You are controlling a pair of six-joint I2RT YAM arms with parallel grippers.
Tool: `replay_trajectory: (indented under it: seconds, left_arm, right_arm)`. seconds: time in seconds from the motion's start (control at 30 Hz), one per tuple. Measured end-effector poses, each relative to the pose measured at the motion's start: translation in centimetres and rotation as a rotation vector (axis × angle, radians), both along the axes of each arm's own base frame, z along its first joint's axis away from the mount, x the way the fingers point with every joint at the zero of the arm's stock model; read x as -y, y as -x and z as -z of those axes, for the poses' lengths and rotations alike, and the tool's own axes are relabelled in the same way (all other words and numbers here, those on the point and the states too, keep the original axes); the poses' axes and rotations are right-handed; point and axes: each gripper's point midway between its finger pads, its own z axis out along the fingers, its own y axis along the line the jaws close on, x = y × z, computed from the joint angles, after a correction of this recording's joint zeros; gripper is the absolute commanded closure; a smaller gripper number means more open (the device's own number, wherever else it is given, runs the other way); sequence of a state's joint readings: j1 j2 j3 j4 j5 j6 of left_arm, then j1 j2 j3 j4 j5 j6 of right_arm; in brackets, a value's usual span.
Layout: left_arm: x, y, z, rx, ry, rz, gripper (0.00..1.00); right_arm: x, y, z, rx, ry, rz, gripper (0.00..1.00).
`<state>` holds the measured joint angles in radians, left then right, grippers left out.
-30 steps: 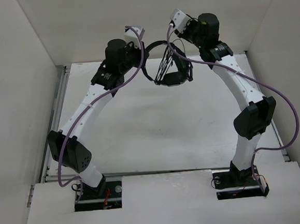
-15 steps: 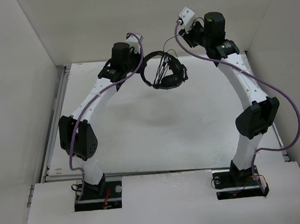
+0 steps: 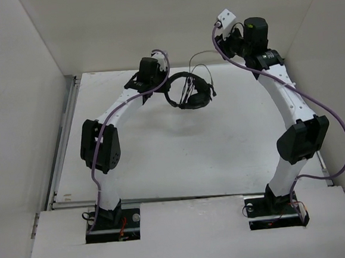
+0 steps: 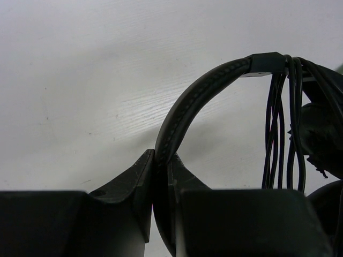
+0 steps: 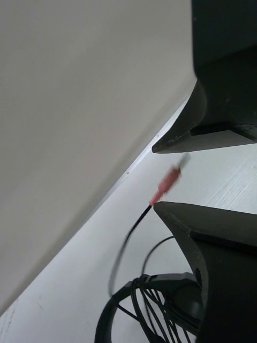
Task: Wrap the headphones
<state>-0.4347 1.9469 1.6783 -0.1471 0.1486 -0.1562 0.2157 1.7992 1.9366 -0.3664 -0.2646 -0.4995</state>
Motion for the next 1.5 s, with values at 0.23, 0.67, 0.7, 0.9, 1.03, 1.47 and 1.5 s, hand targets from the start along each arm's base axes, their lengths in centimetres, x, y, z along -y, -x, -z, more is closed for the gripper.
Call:
replay_trajectory:
  seconds: [0.23,0.67,0.7,0.9,1.03,1.47,1.5]
  left_arm:
    - [0.5,-0.4,-0.8,0.015,0.016,0.003,1.00]
    - [0.6,-1.3,-1.2,0.040,0.025,-0.005,1.00]
    - [0.5,-1.6,-0.7,0.038,0.021,-0.013,1.00]
    - [0.1,-2.7,4.5,-0.032,-0.033,-0.050,1.00]
    - [0.0,-2.7,7.6,-0.080,-0.070,-0.069,1.00]
    - [-1.7,-2.8,13.0,-0.132,-0.206,-0.171,0.82]
    - [-1.8,-2.8,13.4,-0.139,-0.213,-0.177,0.77]
  right_arm:
    - [-0.1,0.0,2.0,-0.045,-0.001,-0.003,0.51]
    - [0.2,-1.9,2.5,-0.060,-0.122,0.046,0.51]
    - [0.3,-2.0,2.5,-0.056,-0.128,0.052,0.51]
    - [0.7,-1.1,4.7,-0.106,-0.134,0.065,0.51]
    - [0.8,-0.1,6.1,-0.140,-0.126,0.067,0.51]
    - [1.0,1.3,5.6,-0.128,-0.129,0.067,0.51]
    - [1.1,1.4,5.7,-0.131,-0.128,0.067,0.51]
